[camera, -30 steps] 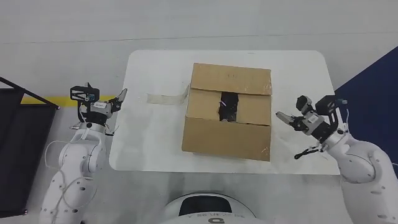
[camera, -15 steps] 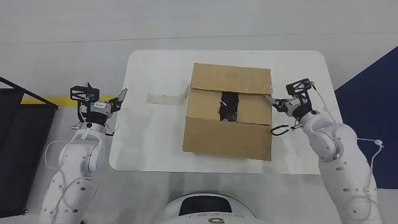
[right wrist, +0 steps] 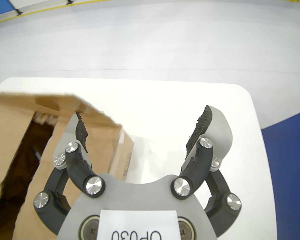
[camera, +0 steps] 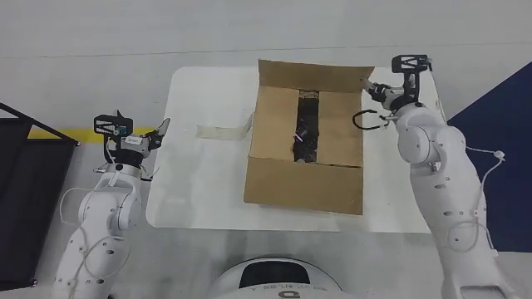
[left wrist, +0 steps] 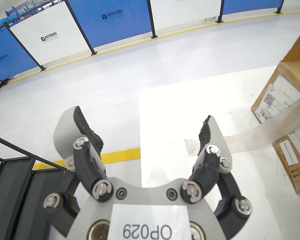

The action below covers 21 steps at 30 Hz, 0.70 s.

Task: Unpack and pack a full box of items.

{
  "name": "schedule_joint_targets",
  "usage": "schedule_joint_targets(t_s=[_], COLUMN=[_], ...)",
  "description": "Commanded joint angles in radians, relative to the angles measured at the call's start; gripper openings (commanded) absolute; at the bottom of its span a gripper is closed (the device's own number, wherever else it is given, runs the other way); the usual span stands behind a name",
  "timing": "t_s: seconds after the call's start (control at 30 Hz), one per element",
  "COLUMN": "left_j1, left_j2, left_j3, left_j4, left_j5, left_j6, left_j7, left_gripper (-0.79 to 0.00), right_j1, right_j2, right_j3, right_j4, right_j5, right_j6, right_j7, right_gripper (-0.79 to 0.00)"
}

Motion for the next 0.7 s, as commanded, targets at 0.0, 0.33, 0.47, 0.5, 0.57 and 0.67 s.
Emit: schedule_joint_targets(t_s=[0.0,0.33,0.47,0.5,0.57,0.67], left_j1=[0.000,0.000,0.000,0.000,0.000,0.000], left_j2=[0.000,0.000,0.000,0.000,0.000,0.000], left_j3=[0.000,0.000,0.000,0.000,0.000,0.000], left_j4=[0.000,0.000,0.000,0.000,0.000,0.000], left_j5=[0.000,0.000,0.000,0.000,0.000,0.000], left_j6=[0.000,0.000,0.000,0.000,0.000,0.000], left_j7=[0.000,0.000,0.000,0.000,0.000,0.000], left_gripper=[0.000,0.000,0.000,0.000,0.000,0.000], right_j1=[0.134,0.321,0.164,0.102,0.037,0.037], right_j2=[-0.017,-0.061,-0.034,-0.026,-0.018,-0.018], right_j3=[-0.085,-0.191,-0.044,0.005,0.052,0.052], right_j4=[0.137,0.355,0.080,-0.006,-0.086,-0.086], right_j5=[-0.018,0.037,0.142,0.177,0.213,0.213], right_j6=[0.060,0.087,-0.012,-0.048,-0.089,-0.089], right_j7=[0.066,0.107,0.090,0.096,0.105,0.105], right_gripper=[0.000,0.000,0.000,0.000,0.000,0.000])
